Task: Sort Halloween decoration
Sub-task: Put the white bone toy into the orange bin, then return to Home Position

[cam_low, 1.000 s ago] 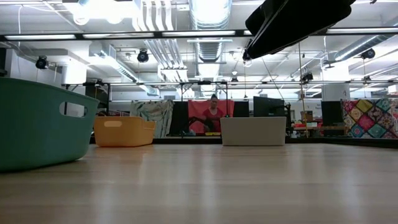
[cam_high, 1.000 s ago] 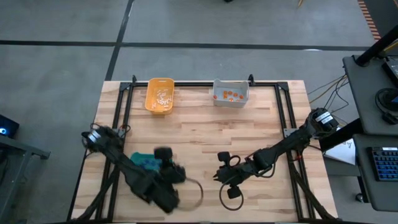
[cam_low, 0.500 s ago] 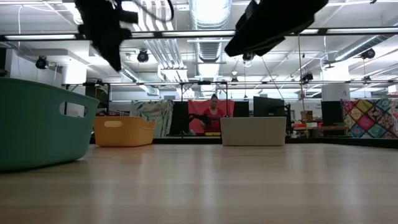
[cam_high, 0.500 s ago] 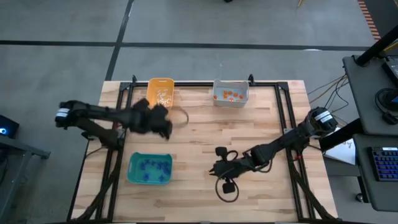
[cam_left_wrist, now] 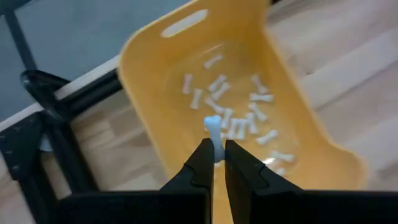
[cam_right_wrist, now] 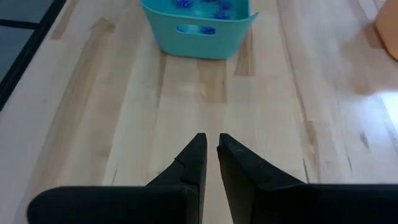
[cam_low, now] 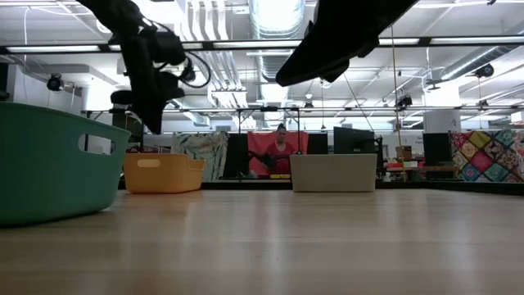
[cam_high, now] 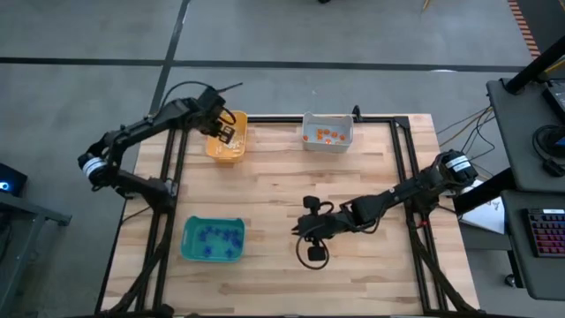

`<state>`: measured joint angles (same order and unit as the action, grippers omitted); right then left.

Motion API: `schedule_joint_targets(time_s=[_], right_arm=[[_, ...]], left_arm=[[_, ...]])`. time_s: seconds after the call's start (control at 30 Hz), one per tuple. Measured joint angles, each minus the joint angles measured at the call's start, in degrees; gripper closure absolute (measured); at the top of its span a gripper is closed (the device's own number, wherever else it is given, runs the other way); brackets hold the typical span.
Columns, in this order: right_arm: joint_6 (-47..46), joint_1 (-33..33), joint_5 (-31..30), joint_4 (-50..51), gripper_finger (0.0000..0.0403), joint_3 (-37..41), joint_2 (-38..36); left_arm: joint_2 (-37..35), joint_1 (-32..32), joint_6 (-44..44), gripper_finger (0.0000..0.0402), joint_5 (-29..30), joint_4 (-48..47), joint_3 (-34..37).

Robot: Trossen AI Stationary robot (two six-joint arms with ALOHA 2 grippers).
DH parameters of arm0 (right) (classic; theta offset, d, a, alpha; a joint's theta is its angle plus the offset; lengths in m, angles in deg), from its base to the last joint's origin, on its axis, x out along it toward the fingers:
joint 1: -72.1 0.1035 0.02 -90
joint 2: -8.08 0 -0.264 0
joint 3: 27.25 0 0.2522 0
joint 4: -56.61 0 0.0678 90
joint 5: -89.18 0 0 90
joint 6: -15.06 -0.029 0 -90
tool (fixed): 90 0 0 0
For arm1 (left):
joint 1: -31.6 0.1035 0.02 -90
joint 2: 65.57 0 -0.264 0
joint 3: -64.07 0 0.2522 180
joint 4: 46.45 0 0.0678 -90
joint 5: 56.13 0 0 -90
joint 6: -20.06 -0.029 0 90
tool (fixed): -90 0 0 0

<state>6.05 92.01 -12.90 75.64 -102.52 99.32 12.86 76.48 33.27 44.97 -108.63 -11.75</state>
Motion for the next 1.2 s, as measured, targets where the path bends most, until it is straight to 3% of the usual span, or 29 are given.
schedule_joint_targets(time_s=[0.3, 0.67, 0.83, 1.0, 1.2], right_arm=[[0.94, -1.70, 0.02, -0.01, 0.0365, 0.00, 0.00], [7.14, -2.25, 0.05, 0.01, 0.0365, 0.00, 0.00], [10.57, -3.79, 0.49, 0.18, 0.0365, 0.81, -0.91], [12.13, -5.43, 0.90, -0.13, 0.0365, 4.66, -4.98], [13.53, -7.46, 2.02, -4.60, 0.0365, 11.40, -13.88]], left_arm=[[2.72, 2.10, -4.72, 0.0395, 1.55, 0.93, -0.03], [0.33, 0.74, -6.25, 0.0317, 3.04, 1.05, 0.39], [-7.25, -4.44, -7.01, 0.0298, 2.93, 1.61, 2.62], [-21.10, -13.86, -6.89, 0.0300, 2.46, 5.55, 8.00], [-35.07, -27.65, -9.57, 0.0318, -6.45, 11.89, 10.55]])
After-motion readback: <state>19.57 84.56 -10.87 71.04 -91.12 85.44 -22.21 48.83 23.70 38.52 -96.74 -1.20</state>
